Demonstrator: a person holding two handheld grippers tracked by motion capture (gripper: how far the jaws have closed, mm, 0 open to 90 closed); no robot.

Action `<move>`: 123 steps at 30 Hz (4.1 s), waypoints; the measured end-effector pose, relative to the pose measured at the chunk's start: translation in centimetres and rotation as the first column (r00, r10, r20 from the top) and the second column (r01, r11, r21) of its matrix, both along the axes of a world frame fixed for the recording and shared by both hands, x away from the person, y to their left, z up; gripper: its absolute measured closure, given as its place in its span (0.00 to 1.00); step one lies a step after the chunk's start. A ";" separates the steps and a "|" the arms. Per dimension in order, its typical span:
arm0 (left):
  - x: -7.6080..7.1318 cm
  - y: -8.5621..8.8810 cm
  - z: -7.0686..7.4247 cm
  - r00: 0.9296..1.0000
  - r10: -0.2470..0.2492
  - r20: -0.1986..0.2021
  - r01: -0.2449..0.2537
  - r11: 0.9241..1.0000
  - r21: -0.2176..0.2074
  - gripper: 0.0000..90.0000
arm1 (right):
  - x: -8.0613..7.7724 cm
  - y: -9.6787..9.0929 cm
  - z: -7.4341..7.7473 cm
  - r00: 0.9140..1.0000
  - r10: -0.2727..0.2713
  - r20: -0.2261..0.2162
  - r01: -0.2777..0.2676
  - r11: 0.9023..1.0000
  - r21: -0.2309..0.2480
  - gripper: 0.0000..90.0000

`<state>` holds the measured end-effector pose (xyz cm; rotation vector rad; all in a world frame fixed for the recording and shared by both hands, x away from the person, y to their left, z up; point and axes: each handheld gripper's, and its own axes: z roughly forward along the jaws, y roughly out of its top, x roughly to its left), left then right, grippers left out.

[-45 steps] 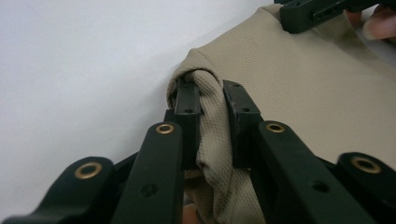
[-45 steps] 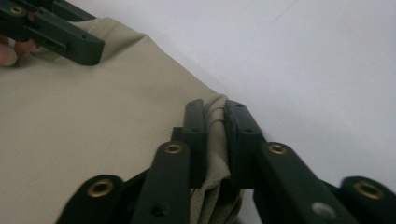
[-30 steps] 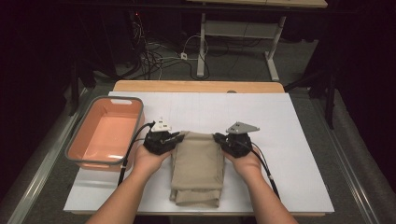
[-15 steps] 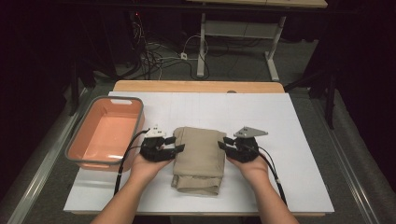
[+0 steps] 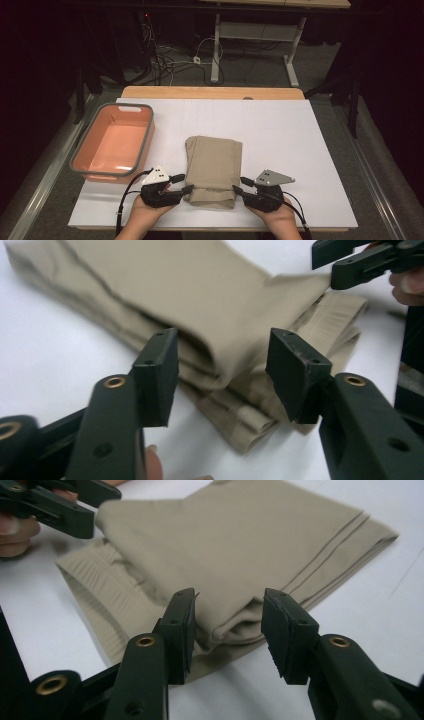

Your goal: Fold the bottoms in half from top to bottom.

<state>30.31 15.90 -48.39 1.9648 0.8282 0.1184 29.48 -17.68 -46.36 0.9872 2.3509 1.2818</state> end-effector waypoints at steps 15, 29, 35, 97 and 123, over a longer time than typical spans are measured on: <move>-0.4 -0.4 0.3 0.999 -0.017 0.037 0.017 1.000 0.011 0.92 | 0.1 0.6 -1.3 0.998 0.049 -0.043 -0.051 0.998 -0.040 0.95; -2.9 0.0 0.7 0.998 -0.049 0.047 0.044 0.995 0.095 0.92 | -2.3 0.3 -0.1 0.995 0.094 0.012 -0.094 0.995 -0.031 0.94; -3.7 0.6 0.8 1.000 -0.021 0.000 0.021 0.990 0.142 0.75 | -2.5 -0.6 -0.8 0.997 0.070 -0.028 -0.071 0.997 -0.029 0.75; -4.3 3.3 0.1 0.994 0.087 0.072 -0.096 0.986 0.137 0.00 | -2.6 -6.0 -0.4 0.974 -0.180 0.138 0.170 0.982 0.079 0.00; -3.6 2.1 -0.4 0.997 0.072 0.036 -0.080 0.937 0.340 0.00 | -1.4 -5.4 -0.7 0.977 -0.170 0.130 0.157 0.982 0.107 0.00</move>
